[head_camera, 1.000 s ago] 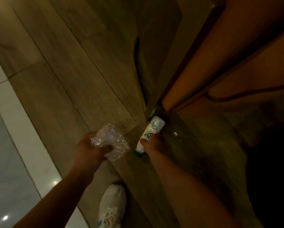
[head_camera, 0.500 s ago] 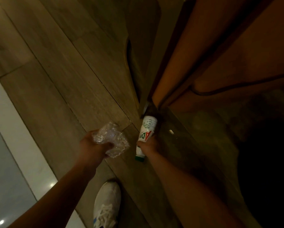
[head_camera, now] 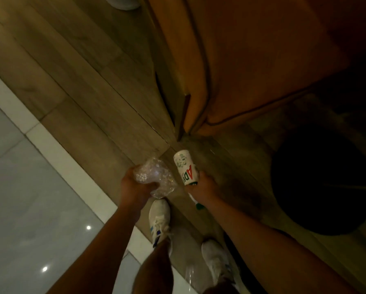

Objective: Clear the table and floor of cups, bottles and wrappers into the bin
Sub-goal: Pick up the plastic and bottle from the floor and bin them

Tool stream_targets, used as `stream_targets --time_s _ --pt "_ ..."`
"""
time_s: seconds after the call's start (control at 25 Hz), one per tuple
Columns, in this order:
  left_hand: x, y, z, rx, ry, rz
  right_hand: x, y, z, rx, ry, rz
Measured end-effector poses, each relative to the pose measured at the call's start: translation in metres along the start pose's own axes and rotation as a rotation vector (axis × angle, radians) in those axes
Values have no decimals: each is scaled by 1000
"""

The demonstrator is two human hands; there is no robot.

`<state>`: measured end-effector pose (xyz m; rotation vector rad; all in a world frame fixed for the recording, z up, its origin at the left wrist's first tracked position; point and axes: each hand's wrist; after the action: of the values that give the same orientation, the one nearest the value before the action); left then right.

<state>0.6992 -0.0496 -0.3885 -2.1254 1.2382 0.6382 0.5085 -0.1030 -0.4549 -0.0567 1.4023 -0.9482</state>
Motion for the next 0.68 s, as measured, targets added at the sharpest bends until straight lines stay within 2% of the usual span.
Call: stream_targets --time_s 0.12,0.4,0.68 --pt "-64 -22 -49 110 12 9 -82 -51 11 -30 -4 -31" --pt "-158 -42 -128 426 185 226 -225 -120 -5 -72 22 -94" --pt "-220 -5 -138 470 193 416 -309 -147 -95 15 189 -144"
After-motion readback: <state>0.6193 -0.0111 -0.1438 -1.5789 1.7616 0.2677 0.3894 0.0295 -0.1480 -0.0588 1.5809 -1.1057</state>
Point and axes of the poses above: each hand's wrist, its own x-axis towards the middle knuckle, its own y-axis out of the palm, z = x × y, and after that the axes turned 7 degrees about y, right-handed
